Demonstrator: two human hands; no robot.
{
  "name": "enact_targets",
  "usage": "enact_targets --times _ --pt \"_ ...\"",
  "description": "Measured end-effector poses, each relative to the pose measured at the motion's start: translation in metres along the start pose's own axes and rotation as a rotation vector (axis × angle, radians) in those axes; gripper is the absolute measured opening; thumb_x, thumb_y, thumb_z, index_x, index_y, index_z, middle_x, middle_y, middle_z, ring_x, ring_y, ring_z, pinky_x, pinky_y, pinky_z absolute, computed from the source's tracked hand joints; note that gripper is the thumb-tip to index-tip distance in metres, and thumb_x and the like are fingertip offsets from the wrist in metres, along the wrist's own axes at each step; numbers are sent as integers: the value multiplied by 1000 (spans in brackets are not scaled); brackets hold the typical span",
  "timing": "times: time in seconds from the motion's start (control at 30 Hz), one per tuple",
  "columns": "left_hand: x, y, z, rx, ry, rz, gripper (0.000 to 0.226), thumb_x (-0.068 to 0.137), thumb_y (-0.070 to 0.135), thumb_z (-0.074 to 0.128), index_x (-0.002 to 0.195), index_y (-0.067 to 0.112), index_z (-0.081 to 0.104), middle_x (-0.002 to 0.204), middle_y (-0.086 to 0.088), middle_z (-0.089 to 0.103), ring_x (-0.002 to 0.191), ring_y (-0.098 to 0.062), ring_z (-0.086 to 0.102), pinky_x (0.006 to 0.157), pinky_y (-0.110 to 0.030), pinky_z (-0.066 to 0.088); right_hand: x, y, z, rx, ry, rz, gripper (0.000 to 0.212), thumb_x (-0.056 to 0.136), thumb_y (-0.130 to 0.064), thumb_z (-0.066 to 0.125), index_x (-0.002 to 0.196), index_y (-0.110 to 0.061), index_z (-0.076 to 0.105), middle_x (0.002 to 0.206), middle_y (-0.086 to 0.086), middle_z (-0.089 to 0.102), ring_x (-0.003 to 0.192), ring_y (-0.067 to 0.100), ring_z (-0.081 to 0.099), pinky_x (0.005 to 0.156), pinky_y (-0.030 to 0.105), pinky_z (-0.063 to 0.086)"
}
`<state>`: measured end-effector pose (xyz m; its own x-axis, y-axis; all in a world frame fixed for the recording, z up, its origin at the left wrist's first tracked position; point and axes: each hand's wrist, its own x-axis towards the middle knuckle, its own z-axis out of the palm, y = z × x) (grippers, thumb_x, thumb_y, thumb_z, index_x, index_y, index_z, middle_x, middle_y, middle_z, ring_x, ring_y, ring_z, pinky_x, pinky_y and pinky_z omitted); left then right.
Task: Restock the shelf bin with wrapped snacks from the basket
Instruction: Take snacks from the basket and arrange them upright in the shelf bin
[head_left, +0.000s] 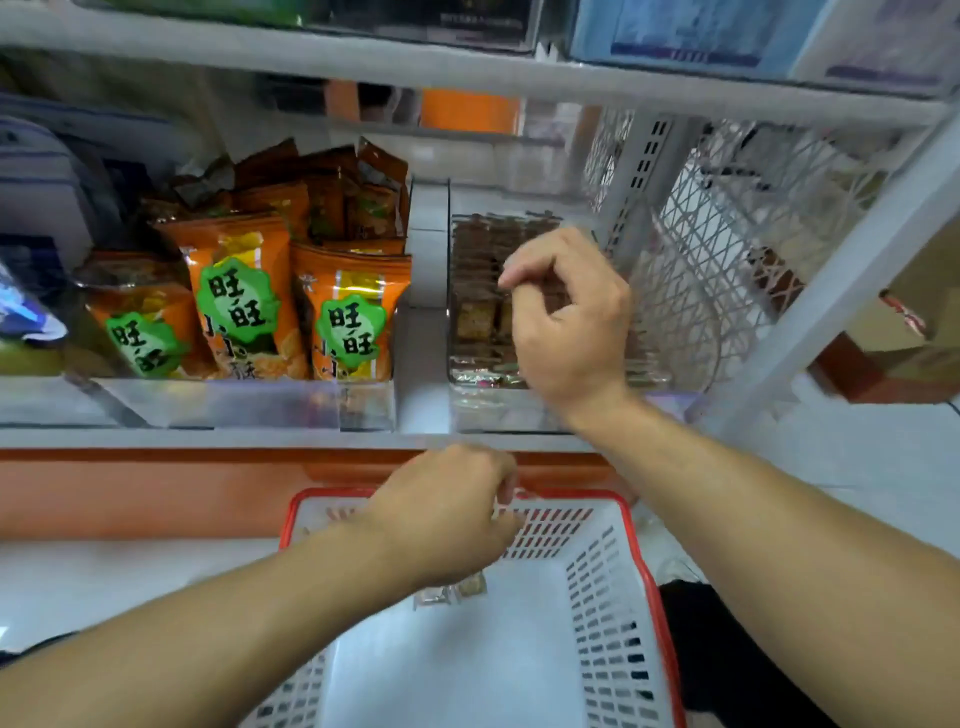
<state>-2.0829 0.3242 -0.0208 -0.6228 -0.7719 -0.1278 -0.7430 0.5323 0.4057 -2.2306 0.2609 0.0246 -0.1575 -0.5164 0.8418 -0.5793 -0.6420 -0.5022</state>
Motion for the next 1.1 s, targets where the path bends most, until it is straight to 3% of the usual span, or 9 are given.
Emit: enact_targets --times 0.1,0.17,0.27,0.37,0.5,0.6,0.7,0.83,1.1 --pt "-13 -37 49 164 -463 -147 38 91 50 62 120 24 62 119 -3 67 109 -27 63 79 -30 45 -86 -11 11 65 -180 20 22 71 13 53 70 -6 63 76 5 59 72 20 56 68 26 45" --pt "-19 -66 85 136 -686 -227 51 95 48 62 136 17 57 133 -5 63 123 -28 58 94 -34 46 -155 3 17 -33 -400 342 22 75 9 53 74 -9 65 77 -1 59 74 19 57 70 31 49" --pt "-26 -112 141 -36 -700 -435 59 98 45 62 146 13 48 147 -9 55 134 -28 50 104 -32 41 -263 44 12 -186 -808 1108 22 87 0 57 99 -13 70 99 -3 68 97 24 65 88 42 55" --pt "-29 -146 190 -190 -608 -613 68 96 41 65 153 15 38 155 -10 46 136 -27 50 105 -29 41 -347 73 -8 -342 -1002 1378 40 94 -11 61 133 -18 58 136 5 60 119 23 60 95 28 50" --pt "-14 -162 241 -562 -439 -825 76 89 29 78 152 21 37 149 -11 48 106 -27 64 77 -25 50 -378 93 8 -358 -921 1443 64 93 -24 68 150 -16 41 146 10 47 126 27 55 101 29 43" --pt "6 -158 269 -951 -239 -1078 69 90 31 76 149 22 42 117 -7 63 82 -20 59 71 -34 55 -380 114 39 -310 -757 1678 73 93 -35 68 155 -17 34 151 12 45 130 32 54 104 33 45" --pt "27 -157 291 -1094 -154 -1212 60 96 47 64 142 11 50 126 -13 62 102 -26 61 80 -40 56 -389 122 60 -223 -574 1883 72 92 -42 67 153 -21 37 150 11 44 121 37 59 99 48 53" --pt "46 -158 309 -1028 -66 -1230 30 91 44 70 93 14 64 102 -15 71 86 -28 66 85 -49 60 -396 125 71 -199 -487 1953 61 87 -43 71 141 -27 48 137 8 51 109 29 60 90 48 58" --pt "35 -169 312 -1251 -180 -1151 34 90 23 77 118 14 60 111 -12 74 105 -27 72 89 -40 62 -395 130 66 9 -392 2012 42 82 -21 80 113 -20 52 116 11 60 90 25 71 72 40 64"
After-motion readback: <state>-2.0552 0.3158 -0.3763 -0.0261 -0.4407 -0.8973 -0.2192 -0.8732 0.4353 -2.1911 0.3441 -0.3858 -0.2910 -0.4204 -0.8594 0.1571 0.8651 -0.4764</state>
